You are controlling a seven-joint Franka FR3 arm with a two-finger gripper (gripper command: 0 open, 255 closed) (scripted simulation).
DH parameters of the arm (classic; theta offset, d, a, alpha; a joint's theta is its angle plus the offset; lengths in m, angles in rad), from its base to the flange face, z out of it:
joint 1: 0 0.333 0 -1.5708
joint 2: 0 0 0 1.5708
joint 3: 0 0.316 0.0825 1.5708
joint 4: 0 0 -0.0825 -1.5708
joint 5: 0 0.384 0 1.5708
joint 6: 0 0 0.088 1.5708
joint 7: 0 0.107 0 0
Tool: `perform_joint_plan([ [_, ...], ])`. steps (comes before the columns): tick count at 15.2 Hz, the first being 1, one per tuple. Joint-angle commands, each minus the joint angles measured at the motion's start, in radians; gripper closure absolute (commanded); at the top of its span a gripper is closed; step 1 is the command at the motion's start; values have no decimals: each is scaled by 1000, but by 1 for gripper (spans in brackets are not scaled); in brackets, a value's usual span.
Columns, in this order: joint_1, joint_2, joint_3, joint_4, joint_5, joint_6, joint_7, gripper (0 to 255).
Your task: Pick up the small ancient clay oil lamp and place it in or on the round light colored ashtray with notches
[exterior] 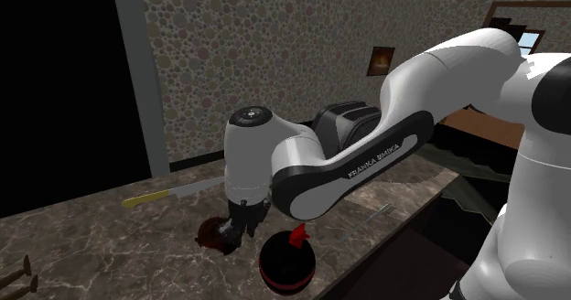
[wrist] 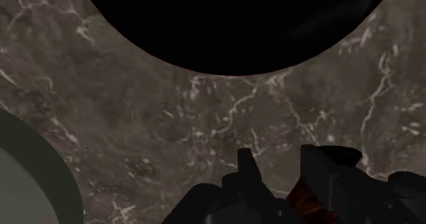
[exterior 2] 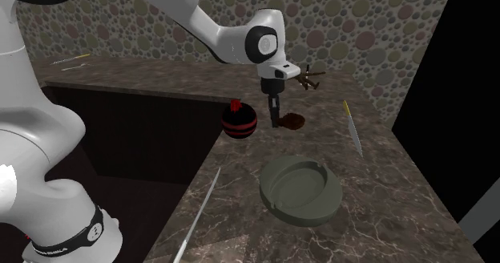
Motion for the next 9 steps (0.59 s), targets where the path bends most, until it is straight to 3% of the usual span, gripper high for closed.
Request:
perform_joint_plan([
  [1,-9,62,13,107,47,-101,-114,0],
  [3,7,223,30,368,88,-337,-293,0],
  [4,14,254,32,417,89,-379,-317,0],
  [9,12,266,26,364,78,-317,-308,0],
])
